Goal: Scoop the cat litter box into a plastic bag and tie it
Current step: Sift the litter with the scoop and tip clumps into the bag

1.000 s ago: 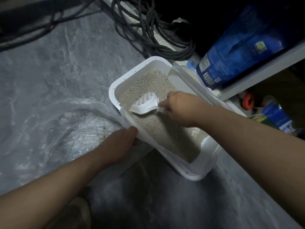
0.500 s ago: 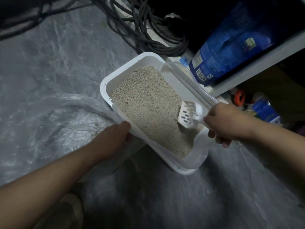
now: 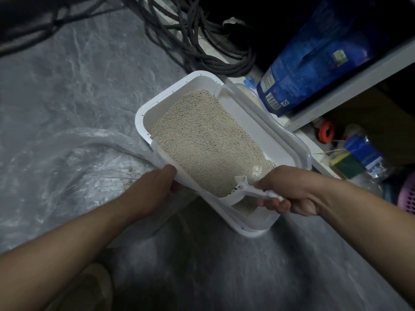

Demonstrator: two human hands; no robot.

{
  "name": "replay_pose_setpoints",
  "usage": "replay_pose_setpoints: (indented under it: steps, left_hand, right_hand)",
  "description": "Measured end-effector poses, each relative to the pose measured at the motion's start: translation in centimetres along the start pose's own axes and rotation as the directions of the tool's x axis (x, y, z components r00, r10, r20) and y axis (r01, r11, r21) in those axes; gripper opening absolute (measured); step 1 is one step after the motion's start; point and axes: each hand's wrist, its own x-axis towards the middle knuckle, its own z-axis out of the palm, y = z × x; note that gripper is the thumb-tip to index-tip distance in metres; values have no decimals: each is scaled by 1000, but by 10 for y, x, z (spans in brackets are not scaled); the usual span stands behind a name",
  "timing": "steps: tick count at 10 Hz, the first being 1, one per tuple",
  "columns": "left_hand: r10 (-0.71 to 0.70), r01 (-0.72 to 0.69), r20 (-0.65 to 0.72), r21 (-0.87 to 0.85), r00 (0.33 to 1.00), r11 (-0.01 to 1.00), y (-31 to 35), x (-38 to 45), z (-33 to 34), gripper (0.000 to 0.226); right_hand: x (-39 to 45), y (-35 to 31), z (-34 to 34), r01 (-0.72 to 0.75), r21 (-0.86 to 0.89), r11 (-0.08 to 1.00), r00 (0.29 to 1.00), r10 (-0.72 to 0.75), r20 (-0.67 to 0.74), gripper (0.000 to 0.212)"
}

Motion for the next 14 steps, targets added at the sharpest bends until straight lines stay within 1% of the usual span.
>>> replay_pose_setpoints:
  steps: [1,2,3,4,5,6,7,8,9,10,11,12,13,14]
  left_hand:
    - [-17,17,11,6,1000,1000,5,-3,0,53]
    - [-23,23,2,25,1000,999,9,-6,0,51]
    - [-1,2,-21,47,1000,999,7,-4,1,38]
    - [14,-12,-25,54,1000,998,7,-4,1,60]
    - [11,-11,-31,-2,999,1000,6,-4,3,52]
    - [16,-16,-25,-25,1000,1000,12,-10,3,60]
    - [57,-57,-17,-20,998,998,17,-16,0,75]
    - [72,-72,-6,5,997,997,19,-18,-2,79]
    - [41,-41,3,14,999,999,17,-18,-2,67]
    - [66,-65,-11,17,998,998,21,-22,-4,76]
    - [83,-83,-5,18,997,996,21,-24,-4,80]
    - [81,-81,-11,-3,997,997,24,-27,-5,79]
    - [85,-85,-13,-10,996,996,21,-27,-5,77]
    - [3,-4,-30,-12,1000,1000,17,-24,-5,69]
  right_hand:
    - [-2,6,3,42,51,998,999,-42,-5,25]
    - [-3,16,12,157,-15,987,985,-158,-71,30]
    - [1,22,18,234,-10,972,968,-234,-87,34]
    - [11,25,21,237,113,965,971,-232,-59,32]
    - [22,23,34,230,236,944,973,-228,-34,24]
    - [31,11,53,275,241,931,961,-261,-87,20]
    - [44,-6,67,331,166,929,940,-309,-145,25]
    - [58,-17,74,341,48,939,932,-331,-145,34]
    - [65,-31,78,268,-83,960,949,-278,-151,33]
    - [71,-41,81,280,-244,928,932,-324,-160,33]
    - [80,-33,83,348,-393,851,863,-454,-220,32]
    - [84,-12,77,361,-572,737,807,-554,-204,25]
    - [83,2,67,362,-714,599,720,-667,-194,16]
    - [83,8,61,400,-681,613,655,-712,-256,17]
